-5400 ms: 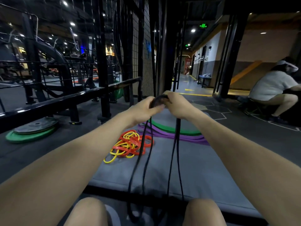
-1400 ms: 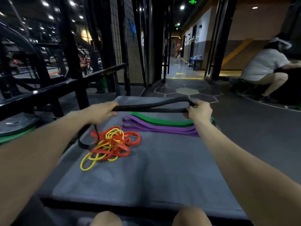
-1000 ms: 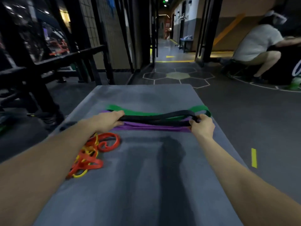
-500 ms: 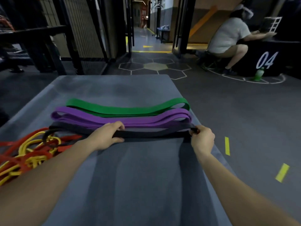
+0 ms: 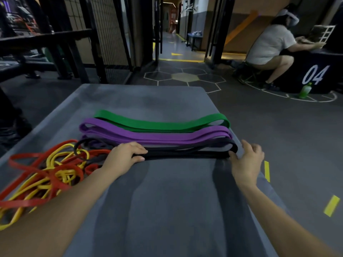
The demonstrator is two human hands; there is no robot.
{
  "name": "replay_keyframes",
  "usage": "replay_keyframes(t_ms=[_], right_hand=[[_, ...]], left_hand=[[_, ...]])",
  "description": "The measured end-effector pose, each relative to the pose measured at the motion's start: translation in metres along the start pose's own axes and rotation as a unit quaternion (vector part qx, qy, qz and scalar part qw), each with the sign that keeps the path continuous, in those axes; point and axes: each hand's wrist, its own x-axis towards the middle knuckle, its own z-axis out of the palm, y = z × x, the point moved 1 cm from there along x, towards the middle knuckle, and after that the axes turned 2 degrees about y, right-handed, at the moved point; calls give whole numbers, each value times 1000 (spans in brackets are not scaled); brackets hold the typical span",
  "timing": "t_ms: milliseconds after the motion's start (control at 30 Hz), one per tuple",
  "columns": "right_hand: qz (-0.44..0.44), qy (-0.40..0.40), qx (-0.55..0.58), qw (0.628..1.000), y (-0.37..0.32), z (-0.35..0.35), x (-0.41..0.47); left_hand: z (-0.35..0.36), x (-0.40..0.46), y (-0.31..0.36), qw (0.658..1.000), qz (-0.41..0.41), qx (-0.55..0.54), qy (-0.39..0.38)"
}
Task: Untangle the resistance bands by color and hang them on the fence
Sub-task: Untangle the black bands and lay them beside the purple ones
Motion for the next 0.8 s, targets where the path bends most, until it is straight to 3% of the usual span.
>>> replay_keyframes(t_ms=[100,233,367,600,700,800], right_hand=[[-167,38,37,985,-38,7,-25],[-299,-103,45,948,-92,61,-54],[-279,-201,-13,939,-114,108,-73],[-280,-152,20,948,-105,125,-83],[-271,-148,32,951,-106,124,-83],[-262,-151,35,952,-106,124,-82]], left_hand=[[1,-2,2,1000,5,10,5],[2,-3,3,1000,-4,23,8],[3,-2,4,999,-6,38,4],[1,-2,-1,999,12,34,1],[-8,-3,-4,1000,16,-16,-16],[-29,-8,-15,996,13,-58,73]])
